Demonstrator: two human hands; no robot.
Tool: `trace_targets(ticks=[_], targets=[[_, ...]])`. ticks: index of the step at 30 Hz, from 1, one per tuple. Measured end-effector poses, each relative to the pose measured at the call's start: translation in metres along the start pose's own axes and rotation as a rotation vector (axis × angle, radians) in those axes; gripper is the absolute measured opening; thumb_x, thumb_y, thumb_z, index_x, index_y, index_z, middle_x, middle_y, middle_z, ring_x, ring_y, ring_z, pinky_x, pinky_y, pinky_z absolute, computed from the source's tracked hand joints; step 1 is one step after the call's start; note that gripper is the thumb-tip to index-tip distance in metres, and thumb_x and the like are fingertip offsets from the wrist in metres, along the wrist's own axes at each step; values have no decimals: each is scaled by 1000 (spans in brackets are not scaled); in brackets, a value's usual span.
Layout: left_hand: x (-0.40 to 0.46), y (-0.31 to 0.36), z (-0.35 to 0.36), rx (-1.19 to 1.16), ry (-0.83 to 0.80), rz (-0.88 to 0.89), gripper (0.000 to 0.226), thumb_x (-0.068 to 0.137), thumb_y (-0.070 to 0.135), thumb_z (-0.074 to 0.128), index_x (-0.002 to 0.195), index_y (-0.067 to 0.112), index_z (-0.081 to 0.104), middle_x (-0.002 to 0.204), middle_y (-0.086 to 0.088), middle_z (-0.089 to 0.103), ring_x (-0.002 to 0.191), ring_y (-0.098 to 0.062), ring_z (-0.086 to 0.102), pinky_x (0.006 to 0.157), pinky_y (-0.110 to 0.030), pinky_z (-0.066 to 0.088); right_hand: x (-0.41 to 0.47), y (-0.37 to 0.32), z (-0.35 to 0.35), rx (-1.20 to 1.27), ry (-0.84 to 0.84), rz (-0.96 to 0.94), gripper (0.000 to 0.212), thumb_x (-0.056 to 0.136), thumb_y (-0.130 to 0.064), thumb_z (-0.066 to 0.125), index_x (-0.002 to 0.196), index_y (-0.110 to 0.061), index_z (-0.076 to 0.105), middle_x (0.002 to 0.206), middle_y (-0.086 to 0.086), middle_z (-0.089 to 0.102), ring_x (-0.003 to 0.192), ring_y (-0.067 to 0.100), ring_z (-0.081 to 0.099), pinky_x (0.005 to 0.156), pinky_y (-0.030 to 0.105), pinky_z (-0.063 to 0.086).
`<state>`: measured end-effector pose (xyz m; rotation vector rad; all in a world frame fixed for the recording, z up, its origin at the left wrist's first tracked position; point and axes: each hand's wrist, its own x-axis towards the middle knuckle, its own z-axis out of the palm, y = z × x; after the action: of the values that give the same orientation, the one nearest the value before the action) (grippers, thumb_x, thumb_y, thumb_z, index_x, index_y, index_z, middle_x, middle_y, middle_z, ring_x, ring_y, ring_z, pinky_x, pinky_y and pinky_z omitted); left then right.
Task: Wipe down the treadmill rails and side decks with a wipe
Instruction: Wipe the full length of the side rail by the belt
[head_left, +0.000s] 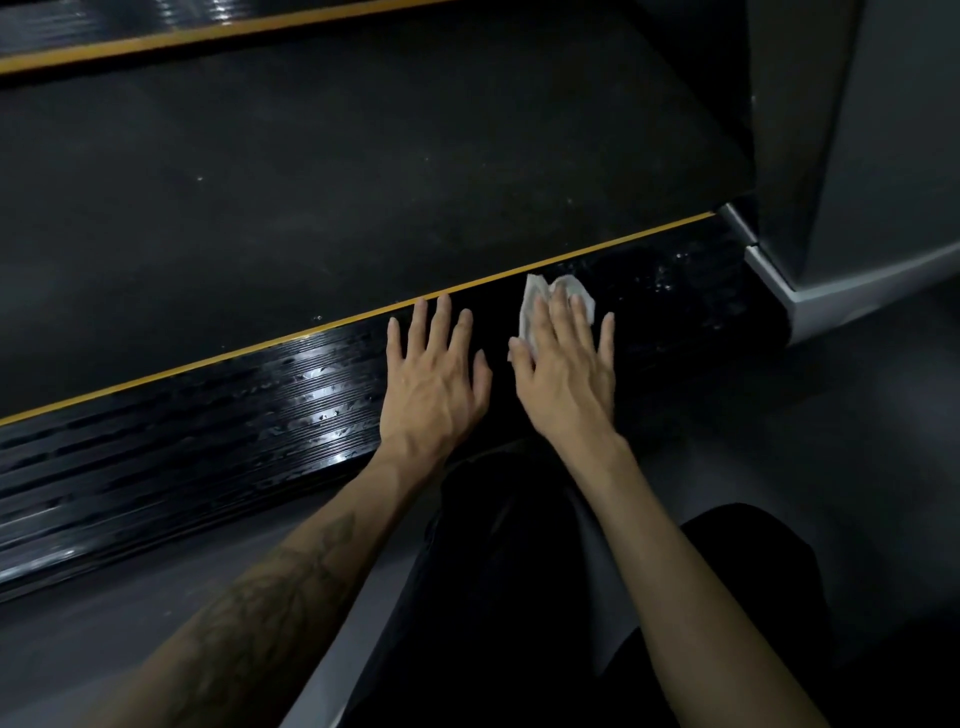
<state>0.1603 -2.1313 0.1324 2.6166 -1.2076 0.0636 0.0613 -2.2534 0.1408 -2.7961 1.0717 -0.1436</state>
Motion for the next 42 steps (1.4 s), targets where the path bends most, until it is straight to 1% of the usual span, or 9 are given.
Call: trace_targets(ticks=[4,7,10,13,17,21,26,33,42], targets=[[1,1,0,-2,-7,-5,65,102,46,25,154,12,43,166,-14,31,157,-32,19,126,-57,16,-14,-10,6,36,26,-34,73,100,-49,12,161,-11,27,171,10,16,159,25,10,127,52,-1],[0,2,-1,5,-2,5,64,102,45,25,154,12,43,166,-14,31,156,-32,20,126,-56,16,-2,-3,6,32,42,-88,66,104,-47,24,161,-14,32,170,7,21,158,24,14,126,56,0],[0,2,-1,4,3,23,64,102,45,25,153,12,45,165,-14,34,156,-32,22,126,-56,17,1,5,5,10,22,-38,64,108,-44,33,163,-14,23,171,6,15,159,22,8,126,56,-5],[1,3,0,8,5,30,63,102,44,26,152,12,47,164,-13,36,155,-32,25,125,-56,19,-14,-5,9,-2,68,7,68,105,-46,23,160,-7,28,169,14,20,159,25,12,127,56,-2],[1,3,0,-3,12,26,62,102,44,28,151,11,48,163,-14,37,154,-33,28,125,-58,20,-7,-10,13,46,94,-98,69,101,-45,21,158,-10,37,167,10,28,157,27,22,126,57,7],[1,3,0,10,6,34,64,101,45,26,152,12,46,164,-14,36,155,-33,26,125,-57,19,6,9,8,40,62,-119,72,99,-50,16,160,-16,33,169,6,24,158,23,17,125,57,-2],[2,3,1,17,-4,47,64,101,45,27,154,13,44,165,-11,34,155,-32,24,125,-57,18,-24,1,17,60,168,11,68,103,-45,23,158,-7,34,168,13,24,158,25,15,126,56,0],[2,2,1,1,-29,103,64,102,46,24,157,17,40,168,-7,29,157,-30,19,125,-58,15,-2,11,14,45,153,-120,65,103,-44,24,157,-11,39,166,10,31,156,26,24,125,60,6],[2,6,1,6,-24,132,63,101,44,27,154,15,45,165,-10,35,155,-32,25,125,-58,19,-21,7,18,97,187,-24,64,104,-41,24,158,-9,38,167,10,27,157,24,19,126,55,2]])
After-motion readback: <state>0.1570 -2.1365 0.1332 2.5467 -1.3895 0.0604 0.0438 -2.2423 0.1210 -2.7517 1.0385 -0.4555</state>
